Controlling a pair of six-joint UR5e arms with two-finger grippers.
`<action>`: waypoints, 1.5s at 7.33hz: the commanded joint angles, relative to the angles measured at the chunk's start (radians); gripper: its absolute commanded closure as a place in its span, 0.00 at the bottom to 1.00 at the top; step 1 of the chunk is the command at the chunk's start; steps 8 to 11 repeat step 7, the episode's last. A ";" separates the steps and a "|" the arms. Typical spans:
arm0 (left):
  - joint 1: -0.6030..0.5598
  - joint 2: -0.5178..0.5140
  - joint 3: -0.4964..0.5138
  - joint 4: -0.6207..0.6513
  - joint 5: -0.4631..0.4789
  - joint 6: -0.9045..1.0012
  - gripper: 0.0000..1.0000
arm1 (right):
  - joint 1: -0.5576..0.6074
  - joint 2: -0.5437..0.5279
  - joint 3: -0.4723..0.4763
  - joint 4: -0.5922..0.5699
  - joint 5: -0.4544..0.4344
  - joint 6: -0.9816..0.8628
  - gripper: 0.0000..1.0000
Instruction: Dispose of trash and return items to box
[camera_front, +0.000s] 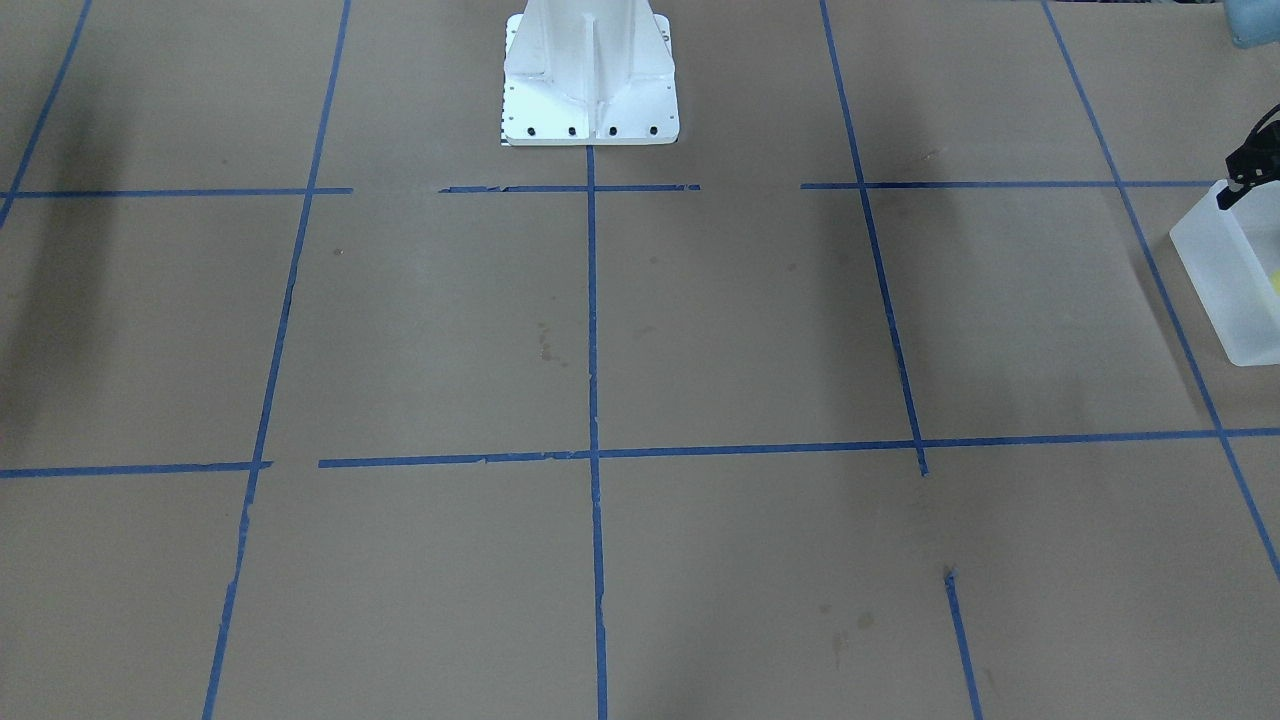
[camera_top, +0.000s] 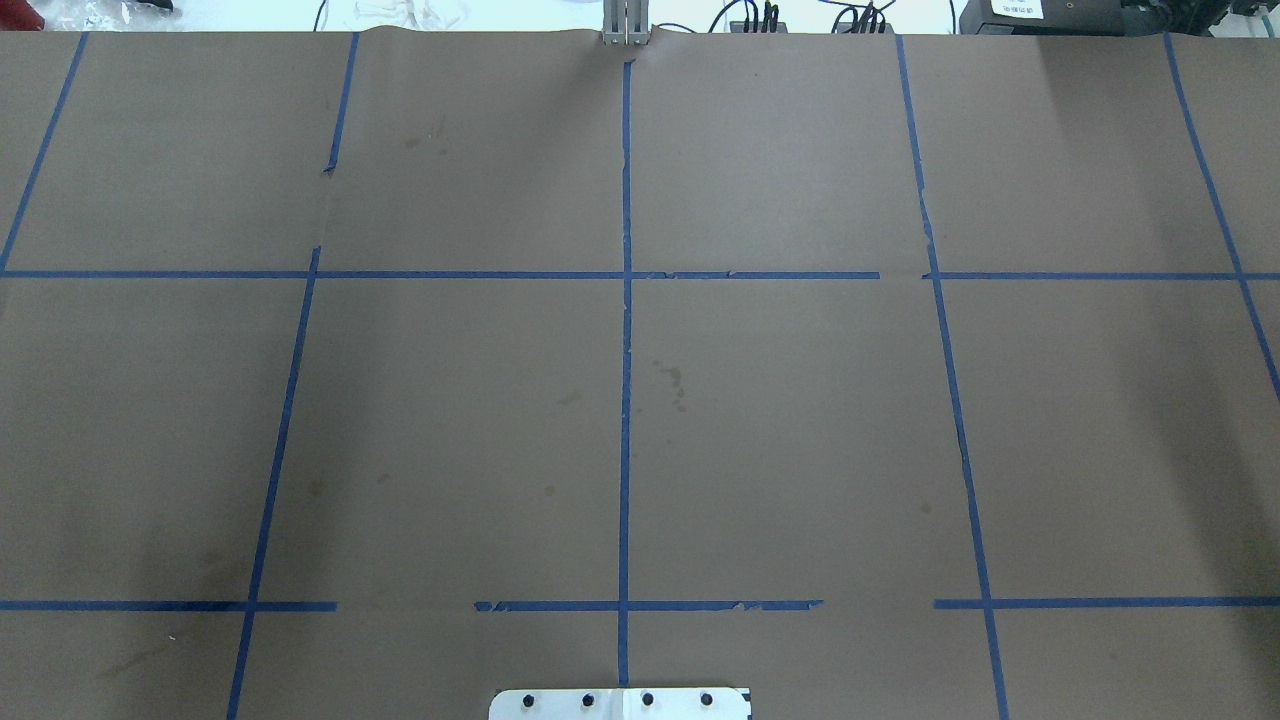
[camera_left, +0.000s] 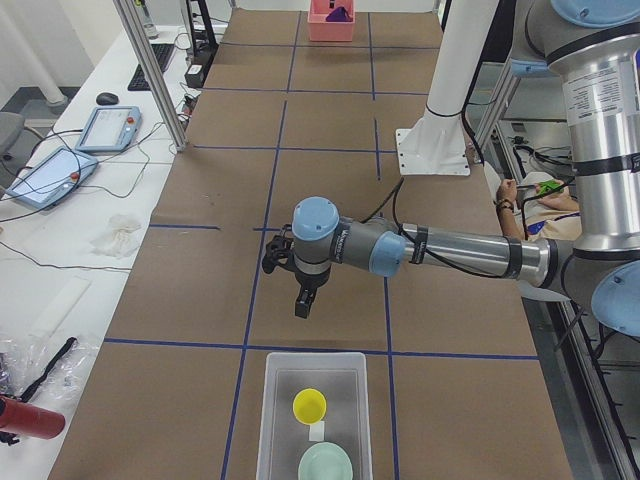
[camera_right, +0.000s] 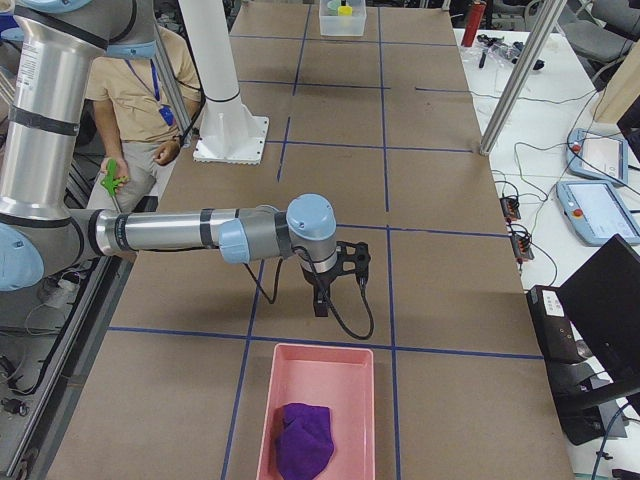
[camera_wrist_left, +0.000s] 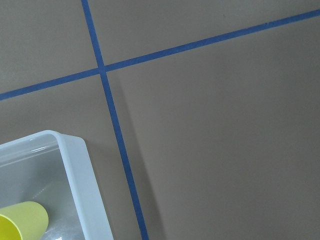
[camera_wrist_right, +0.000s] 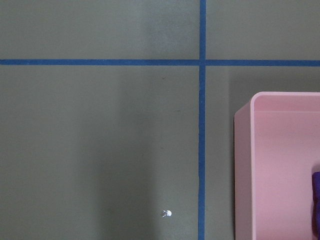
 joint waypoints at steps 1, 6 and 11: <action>-0.001 -0.007 0.024 0.004 0.000 0.002 0.00 | -0.002 0.003 0.003 0.000 0.006 0.001 0.00; -0.076 -0.015 0.029 0.004 0.000 0.005 0.00 | -0.028 0.008 0.003 0.000 0.006 -0.001 0.00; -0.078 -0.016 0.026 0.005 0.000 0.005 0.00 | -0.028 0.009 0.003 0.002 0.006 -0.001 0.00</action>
